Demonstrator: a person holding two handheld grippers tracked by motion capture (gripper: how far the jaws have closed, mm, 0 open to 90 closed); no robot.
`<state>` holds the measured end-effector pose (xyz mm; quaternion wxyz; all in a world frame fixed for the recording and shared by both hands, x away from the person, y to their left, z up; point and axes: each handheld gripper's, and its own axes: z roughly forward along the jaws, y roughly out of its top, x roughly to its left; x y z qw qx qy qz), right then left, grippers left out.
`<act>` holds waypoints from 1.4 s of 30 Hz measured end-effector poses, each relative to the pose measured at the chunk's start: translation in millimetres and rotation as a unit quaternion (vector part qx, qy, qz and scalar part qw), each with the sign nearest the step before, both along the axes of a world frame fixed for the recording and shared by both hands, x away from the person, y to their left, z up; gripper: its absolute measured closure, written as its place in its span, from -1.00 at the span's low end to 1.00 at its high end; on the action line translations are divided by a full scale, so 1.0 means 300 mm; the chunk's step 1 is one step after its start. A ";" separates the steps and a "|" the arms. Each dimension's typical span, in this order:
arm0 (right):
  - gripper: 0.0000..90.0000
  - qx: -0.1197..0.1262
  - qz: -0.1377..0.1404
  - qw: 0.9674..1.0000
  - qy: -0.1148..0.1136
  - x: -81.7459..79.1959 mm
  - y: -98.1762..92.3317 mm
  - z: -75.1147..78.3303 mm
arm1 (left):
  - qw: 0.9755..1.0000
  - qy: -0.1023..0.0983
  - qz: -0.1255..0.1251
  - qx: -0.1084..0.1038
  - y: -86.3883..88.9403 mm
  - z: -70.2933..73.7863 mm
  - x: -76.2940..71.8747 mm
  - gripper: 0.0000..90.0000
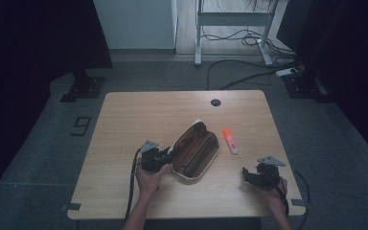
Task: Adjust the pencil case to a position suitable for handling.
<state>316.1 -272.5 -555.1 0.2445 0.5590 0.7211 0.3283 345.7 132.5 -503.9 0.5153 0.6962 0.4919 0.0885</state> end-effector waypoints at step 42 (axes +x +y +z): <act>-0.48 0.002 0.004 1.000 -0.004 0.005 0.004 0.001 | 0.999 0.001 -0.050 -0.016 0.021 0.037 -0.026 -0.35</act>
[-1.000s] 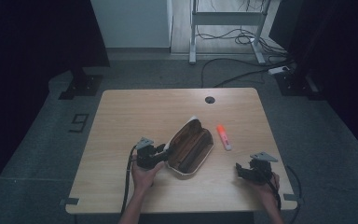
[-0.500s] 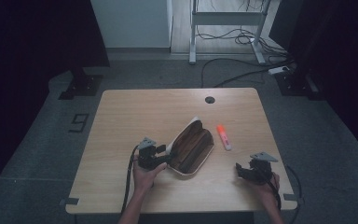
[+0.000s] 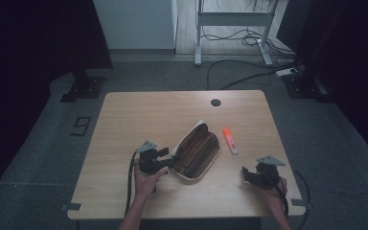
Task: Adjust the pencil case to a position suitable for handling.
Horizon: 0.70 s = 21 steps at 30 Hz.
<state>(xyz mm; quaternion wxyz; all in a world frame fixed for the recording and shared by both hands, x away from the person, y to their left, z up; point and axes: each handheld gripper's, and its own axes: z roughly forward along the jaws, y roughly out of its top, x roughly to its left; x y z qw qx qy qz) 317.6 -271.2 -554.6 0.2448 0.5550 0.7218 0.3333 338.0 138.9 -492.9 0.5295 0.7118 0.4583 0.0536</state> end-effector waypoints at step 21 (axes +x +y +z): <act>-0.41 0.005 0.002 1.000 0.001 0.005 0.003 0.003 | 0.999 -0.014 -0.007 0.048 0.127 0.008 -0.078 -0.37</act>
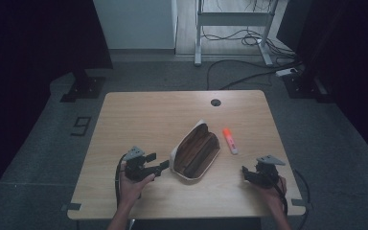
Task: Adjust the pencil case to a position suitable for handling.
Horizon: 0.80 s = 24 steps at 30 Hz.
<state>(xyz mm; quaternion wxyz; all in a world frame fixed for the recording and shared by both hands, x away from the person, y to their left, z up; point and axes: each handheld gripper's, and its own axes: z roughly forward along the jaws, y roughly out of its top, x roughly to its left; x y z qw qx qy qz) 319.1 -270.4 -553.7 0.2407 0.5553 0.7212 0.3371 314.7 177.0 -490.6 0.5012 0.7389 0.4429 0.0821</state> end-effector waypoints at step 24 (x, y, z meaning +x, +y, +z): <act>-0.37 0.000 0.002 1.000 -0.008 0.004 0.005 0.007 | 1.000 0.019 0.004 0.025 0.042 -0.050 -0.008 -0.34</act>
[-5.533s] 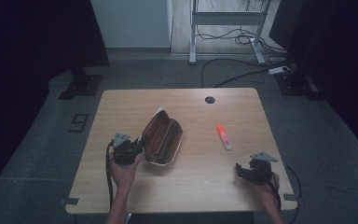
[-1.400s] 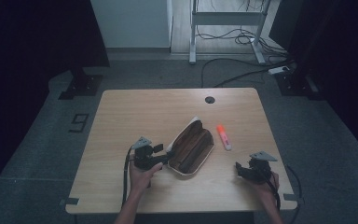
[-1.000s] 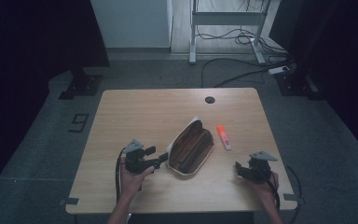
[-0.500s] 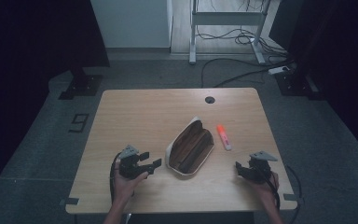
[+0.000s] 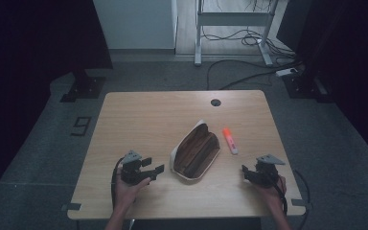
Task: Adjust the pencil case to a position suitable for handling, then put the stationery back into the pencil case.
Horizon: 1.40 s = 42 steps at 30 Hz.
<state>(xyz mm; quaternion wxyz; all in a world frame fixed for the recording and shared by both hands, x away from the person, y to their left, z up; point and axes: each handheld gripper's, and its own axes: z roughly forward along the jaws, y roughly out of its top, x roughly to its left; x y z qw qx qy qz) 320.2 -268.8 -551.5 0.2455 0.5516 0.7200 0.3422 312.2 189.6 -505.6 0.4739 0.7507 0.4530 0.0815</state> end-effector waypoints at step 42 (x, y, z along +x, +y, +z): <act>-0.18 0.017 0.006 1.000 -0.012 0.273 0.097 0.109 | 1.000 0.010 0.001 -0.001 0.017 -0.006 0.006 -0.34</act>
